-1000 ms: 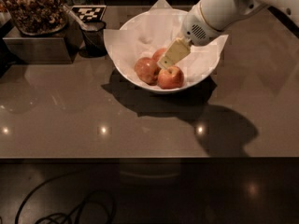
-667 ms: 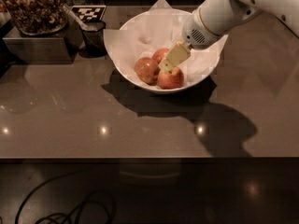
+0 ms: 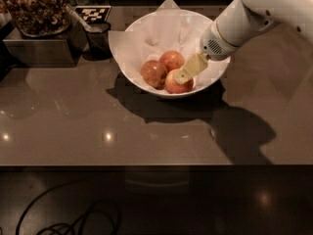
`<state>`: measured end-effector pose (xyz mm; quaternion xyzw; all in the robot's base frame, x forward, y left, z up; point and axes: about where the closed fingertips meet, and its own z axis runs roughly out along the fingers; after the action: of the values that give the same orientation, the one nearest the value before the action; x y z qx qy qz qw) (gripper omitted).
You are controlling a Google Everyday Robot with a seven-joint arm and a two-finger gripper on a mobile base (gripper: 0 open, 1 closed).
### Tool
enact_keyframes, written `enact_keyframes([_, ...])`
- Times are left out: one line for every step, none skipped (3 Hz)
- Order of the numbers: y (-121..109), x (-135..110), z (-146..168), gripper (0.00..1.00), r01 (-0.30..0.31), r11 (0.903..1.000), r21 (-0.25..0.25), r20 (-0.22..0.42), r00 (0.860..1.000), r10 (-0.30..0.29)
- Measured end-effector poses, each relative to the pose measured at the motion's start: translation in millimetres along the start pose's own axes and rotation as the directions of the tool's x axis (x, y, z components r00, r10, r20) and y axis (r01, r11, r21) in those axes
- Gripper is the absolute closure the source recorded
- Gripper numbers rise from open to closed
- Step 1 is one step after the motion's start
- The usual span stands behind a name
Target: Pick apple from white bowl
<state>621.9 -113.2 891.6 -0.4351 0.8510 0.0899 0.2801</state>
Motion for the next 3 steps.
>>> enact_keyframes([12.0,-4.0,0.7,0.24,-0.030,0.9943,-0.102,0.004,1.000,0.031])
enact_keyframes([28.3,-19.3,-3.3,0.24,-0.044,0.9718,-0.231,0.026,0.998,0.052])
enact_keyframes([44.4,-36.2,-9.1,0.23,-0.033,0.9416,-0.335,0.046,0.998,0.051])
